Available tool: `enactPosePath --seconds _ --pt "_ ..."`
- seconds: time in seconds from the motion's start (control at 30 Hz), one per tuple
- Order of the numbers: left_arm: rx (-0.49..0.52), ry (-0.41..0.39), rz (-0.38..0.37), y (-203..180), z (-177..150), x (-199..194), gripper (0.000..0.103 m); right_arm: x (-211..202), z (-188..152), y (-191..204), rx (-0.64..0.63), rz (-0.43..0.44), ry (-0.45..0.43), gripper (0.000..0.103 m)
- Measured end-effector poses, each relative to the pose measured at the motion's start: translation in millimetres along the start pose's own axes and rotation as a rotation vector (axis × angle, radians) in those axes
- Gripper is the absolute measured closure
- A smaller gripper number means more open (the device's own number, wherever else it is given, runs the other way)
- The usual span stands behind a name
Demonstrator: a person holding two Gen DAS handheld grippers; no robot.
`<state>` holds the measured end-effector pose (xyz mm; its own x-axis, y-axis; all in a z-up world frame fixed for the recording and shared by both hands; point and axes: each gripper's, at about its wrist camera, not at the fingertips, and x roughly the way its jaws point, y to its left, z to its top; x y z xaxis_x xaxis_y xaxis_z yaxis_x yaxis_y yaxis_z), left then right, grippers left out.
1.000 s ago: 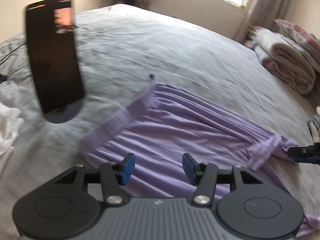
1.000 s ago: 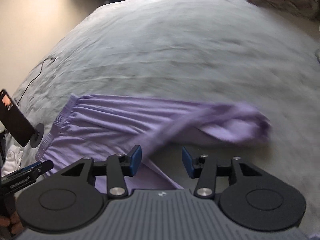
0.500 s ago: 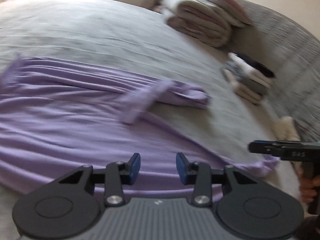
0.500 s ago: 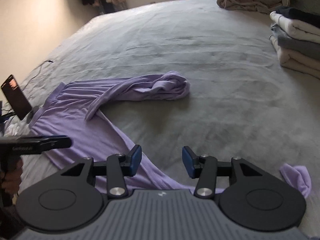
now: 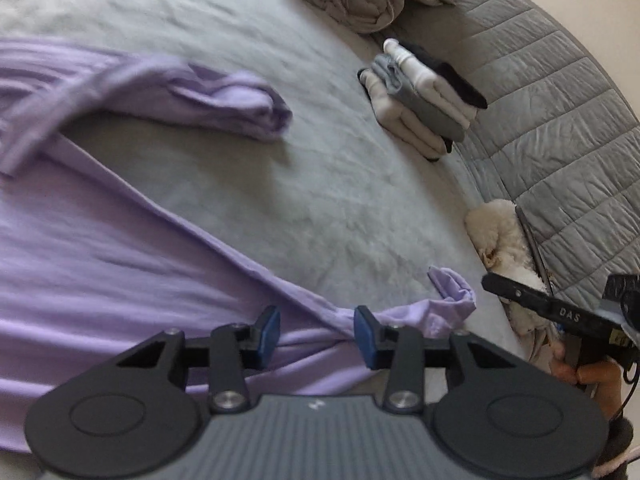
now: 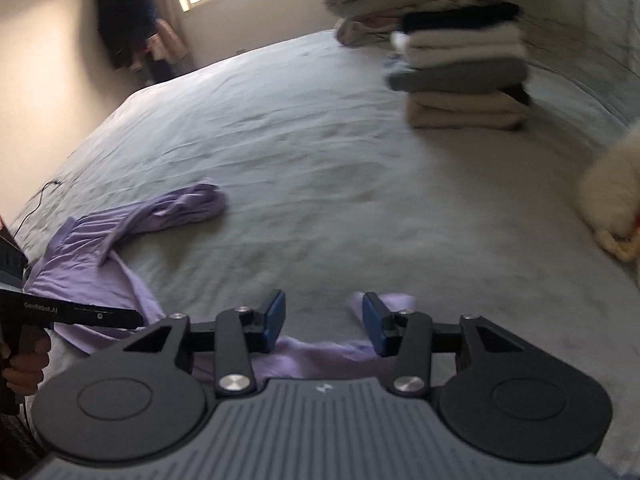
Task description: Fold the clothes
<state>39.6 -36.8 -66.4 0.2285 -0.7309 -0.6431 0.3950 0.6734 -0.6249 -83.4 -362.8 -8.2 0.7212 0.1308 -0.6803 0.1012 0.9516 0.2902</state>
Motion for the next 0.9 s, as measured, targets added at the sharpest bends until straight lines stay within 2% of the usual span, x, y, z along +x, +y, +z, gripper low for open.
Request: enactPosePath --seconds 0.13,0.23,0.47,0.5,0.6,0.77,0.9 --pt "-0.003 -0.018 -0.005 -6.4 -0.7 6.3 0.064 1.0 -9.4 -25.7 0.085 0.012 0.019 0.063" --pt "-0.006 -0.032 0.002 -7.3 -0.8 8.7 0.073 4.3 -11.9 -41.2 0.137 0.024 0.036 0.064" --pt "0.011 -0.042 0.01 -8.5 -1.5 13.8 0.092 23.8 -20.0 -58.3 0.291 0.173 0.157 0.082" --pt "0.007 -0.043 0.008 -7.8 -0.7 14.2 0.095 26.0 -19.1 -56.2 0.291 0.178 0.155 0.087" --pt "-0.001 -0.064 0.01 -6.1 0.8 13.1 0.102 30.1 -14.6 -51.1 0.3 0.188 0.133 0.093" --pt "-0.021 -0.141 0.006 -1.0 8.2 1.6 0.102 29.4 3.2 -47.5 0.358 0.191 0.033 0.093" --pt "-0.062 -0.205 0.018 8.2 17.1 -6.3 0.102 45.8 15.5 -41.3 0.391 0.161 0.0 0.093"
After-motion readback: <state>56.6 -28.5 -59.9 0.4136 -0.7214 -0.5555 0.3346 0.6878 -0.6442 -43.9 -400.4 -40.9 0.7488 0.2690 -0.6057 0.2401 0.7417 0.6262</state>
